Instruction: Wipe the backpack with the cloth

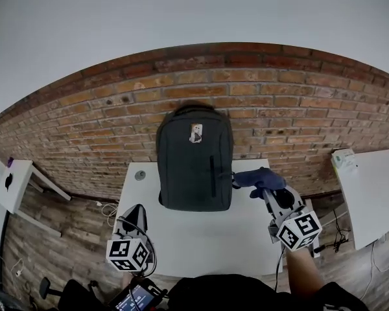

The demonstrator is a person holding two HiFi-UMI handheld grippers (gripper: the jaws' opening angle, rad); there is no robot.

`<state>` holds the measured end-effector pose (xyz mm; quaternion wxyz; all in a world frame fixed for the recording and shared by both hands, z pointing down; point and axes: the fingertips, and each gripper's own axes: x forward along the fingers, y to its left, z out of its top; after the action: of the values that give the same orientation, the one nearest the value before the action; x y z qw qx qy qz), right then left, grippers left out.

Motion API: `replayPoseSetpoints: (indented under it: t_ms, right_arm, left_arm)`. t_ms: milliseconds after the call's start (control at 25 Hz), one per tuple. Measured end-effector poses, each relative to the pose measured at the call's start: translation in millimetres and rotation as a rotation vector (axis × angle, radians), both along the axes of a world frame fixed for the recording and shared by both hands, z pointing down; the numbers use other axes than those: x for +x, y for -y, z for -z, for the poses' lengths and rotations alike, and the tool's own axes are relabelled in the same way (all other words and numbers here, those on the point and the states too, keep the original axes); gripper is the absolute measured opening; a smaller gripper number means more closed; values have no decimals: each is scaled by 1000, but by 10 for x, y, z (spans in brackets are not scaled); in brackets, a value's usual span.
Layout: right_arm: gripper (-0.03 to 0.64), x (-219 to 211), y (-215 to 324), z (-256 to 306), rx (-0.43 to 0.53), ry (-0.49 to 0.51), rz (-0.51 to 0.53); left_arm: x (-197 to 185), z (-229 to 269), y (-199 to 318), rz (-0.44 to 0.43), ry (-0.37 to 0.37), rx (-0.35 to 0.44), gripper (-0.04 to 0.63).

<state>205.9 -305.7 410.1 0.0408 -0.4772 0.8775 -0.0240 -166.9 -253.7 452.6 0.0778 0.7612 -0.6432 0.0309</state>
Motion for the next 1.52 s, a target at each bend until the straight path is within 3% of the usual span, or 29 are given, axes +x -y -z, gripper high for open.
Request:
replayPoseSetpoints:
  t_ms: [320,480,760,1000,1160,1320,1520]
  right_arm:
    - [84,-41,401,-54,-9,-5,1]
    - [85,-174,635,-20,1,-64,-13]
    - [84,-253,1340,154,-8,-101,-73]
    - [85,-512,2153,368,-71,-176,-108]
    - [84,-702,2476,545,-59,-239,-101]
    - [84,-792,2701,411,-107,-307,-108]
    - [84,-827,2685,62,-169,-354,-86]
  left_arm:
    - [-31,5,234,23,32,-4,-3]
    - [-136,86,385,-1,63,5,-3]
    - [-347,420,687,-86,90,36,-3]
    - [-676,775,879,-104,74,65,-3]
    - [-785,896,942,-112,114,84,-3]
    - [-739,929,955,-133,132,93,-3]
    - [-652,1009,963,-157,94,109,-3]
